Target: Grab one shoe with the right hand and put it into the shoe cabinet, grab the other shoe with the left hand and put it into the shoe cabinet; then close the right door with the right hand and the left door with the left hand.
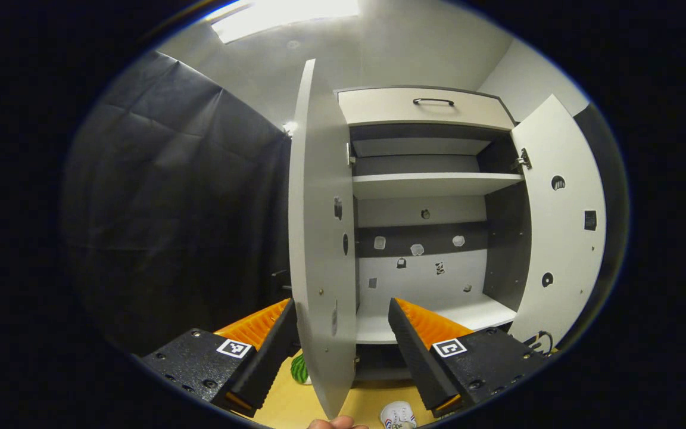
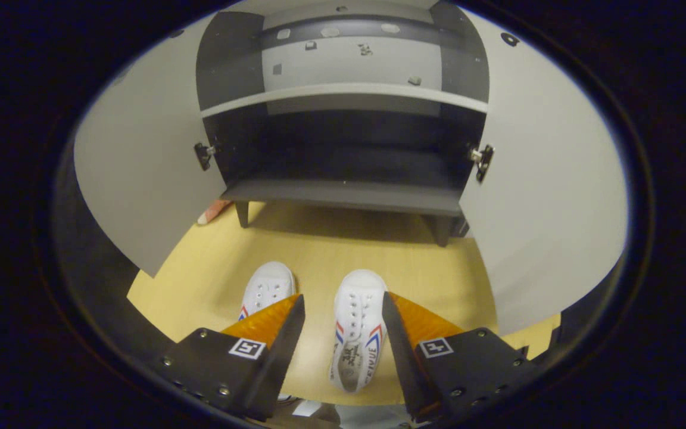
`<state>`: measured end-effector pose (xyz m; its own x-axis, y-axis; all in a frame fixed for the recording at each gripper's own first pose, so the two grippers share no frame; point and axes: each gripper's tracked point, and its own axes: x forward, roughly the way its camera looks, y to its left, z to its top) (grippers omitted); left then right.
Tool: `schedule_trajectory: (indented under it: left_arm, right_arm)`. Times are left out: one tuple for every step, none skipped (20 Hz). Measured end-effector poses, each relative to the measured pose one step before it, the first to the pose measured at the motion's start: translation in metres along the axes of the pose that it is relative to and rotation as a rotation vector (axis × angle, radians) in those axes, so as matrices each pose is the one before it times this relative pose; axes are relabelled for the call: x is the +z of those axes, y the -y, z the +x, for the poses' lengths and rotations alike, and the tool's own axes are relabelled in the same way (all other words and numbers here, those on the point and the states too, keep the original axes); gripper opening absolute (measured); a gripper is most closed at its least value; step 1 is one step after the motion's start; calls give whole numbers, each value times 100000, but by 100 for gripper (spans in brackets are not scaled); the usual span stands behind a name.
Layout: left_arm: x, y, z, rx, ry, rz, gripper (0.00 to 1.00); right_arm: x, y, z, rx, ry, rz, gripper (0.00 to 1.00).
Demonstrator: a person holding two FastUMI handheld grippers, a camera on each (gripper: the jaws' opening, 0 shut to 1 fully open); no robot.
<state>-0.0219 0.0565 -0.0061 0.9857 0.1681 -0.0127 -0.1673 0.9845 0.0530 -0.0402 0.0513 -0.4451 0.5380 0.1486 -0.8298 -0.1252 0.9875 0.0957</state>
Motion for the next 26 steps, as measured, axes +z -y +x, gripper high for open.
schedule_trajectory:
  left_arm:
    - [-144, -248, -70, 852, -356, 35, 95]
    - [-111, -359, -5, 1039, -384, 42, 94]
    - [-93, -366, -54, 988, -305, 72, 94]
    - [-72, -339, 36, 1112, -303, 158, 95]
    - [-138, -385, -6, 1123, -213, 197, 95]
    - [-51, -350, -29, 1061, -270, 215, 95]
    - [-198, -280, -43, 1006, -333, 172, 95]
    - [-88, -334, 17, 972, -253, 76, 95]
    - [-134, -344, -92, 845, -388, 16, 95]
    - [-124, -303, 4, 915, -445, -36, 95]
    - [-186, -291, -27, 877, -358, -177, 93]
    - [-98, -280, -26, 791, -399, -281, 94]
    - [-225, -243, 14, 728, -554, -299, 95]
    - [-143, -236, 0, 659, -466, -223, 95]
    - [-178, -204, -6, 761, -360, -146, 94]
    - [-21, -252, 17, 817, -182, -77, 95]
    - [-77, -187, -40, 726, -229, -31, 94]
    - [-20, -142, 0, 607, -184, -56, 93]
    - [-82, -261, -105, 618, 54, -193, 95]
    - [77, -133, -75, 465, 15, -282, 95]
    - [-199, -68, 51, 229, -300, -320, 95]
    - [-156, -66, 34, 34, -436, -237, 94]
    - [-127, -67, -110, 20, -369, -280, 94]
    - [-82, 35, -48, -104, -354, -193, 95]
    - [-96, -62, -18, 66, -226, -159, 94]
    - [-77, -45, 69, -47, -211, -70, 94]
  right_arm:
    - [-1424, -308, 674, 1523, -3706, 1068, 78]
    - [-898, -293, 661, 1392, -3717, 960, 78]
    - [-728, -209, 585, 1128, -3288, 1013, 78]
    - [-587, -230, 751, 1062, -2417, 1013, 80]
    - [-594, -6, 672, 257, -2630, 298, 78]
    - [-664, -77, 628, 414, -2618, 148, 79]
    - [-459, -6, 587, -70, -2235, 14, 80]
    - [-458, 130, 683, -619, -2306, -476, 78]
    - [-438, 191, 429, -652, -1787, -188, 79]
    - [-356, 52, 466, -515, -1650, -91, 79]
    - [-308, 26, 364, 1, -1850, 10, 79]
    - [-351, -227, 465, 755, -1441, 278, 78]
    - [-360, 108, 519, -276, -1918, 15, 78]
    - [-449, 132, 507, -604, -1610, -166, 79]
    - [-253, -94, 481, 120, -1755, -77, 79]
    - [-186, -170, 305, -258, -1569, -655, 79]
    - [376, 1682, 140, -8206, 302, -3450, 79]
    - [-164, 347, 251, -1836, -1236, -1028, 62]
    - [59, -291, -82, -564, 331, -135, 45]
    - [-225, 236, 142, -997, -364, -2570, 28]
    - [288, 16, -874, -304, 651, 287, 28]
    - [-91, -82, 692, 115, -56, -1373, 18]
    - [-146, -141, 1006, 1439, 1661, 3240, 18]
    - [577, -240, -793, 197, 1103, 1313, 1]
    - [-113, 175, -238, 285, 1423, 2189, 1]
    - [133, 72, -270, 436, 1189, 1957, 1]
